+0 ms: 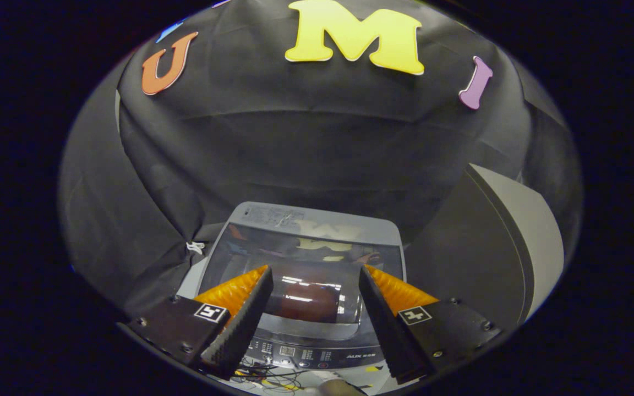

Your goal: Put the clothes into the washing machine and then close the washing machine lid.

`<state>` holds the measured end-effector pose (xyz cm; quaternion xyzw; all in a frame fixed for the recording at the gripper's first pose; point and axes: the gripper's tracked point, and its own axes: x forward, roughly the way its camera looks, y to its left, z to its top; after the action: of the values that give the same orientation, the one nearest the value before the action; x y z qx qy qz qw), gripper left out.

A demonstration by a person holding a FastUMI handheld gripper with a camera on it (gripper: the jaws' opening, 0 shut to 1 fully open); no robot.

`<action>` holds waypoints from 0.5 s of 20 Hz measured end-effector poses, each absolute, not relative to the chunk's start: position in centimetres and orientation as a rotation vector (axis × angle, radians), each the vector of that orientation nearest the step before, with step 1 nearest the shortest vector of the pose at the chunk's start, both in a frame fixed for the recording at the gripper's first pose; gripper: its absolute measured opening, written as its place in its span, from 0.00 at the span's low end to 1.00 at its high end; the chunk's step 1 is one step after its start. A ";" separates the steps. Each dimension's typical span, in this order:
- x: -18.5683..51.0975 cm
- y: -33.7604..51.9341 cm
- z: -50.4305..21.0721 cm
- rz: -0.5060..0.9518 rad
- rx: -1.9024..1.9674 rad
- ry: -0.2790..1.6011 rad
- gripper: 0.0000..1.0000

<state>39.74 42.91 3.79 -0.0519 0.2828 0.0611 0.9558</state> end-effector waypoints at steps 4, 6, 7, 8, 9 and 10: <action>39.2 42.6 4.3 0.138 -0.104 0.565 0.98; 38.3 42.3 5.0 0.152 -0.103 0.551 0.98; 37.7 42.2 5.7 0.165 -0.104 0.534 0.98; 37.0 42.1 6.6 0.187 -0.100 0.510 0.98; 36.2 42.0 8.0 0.214 -0.099 0.460 0.98; 35.4 41.6 9.4 0.226 -0.104 0.418 0.98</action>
<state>35.45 41.62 9.42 -0.0514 0.2071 0.1119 0.9705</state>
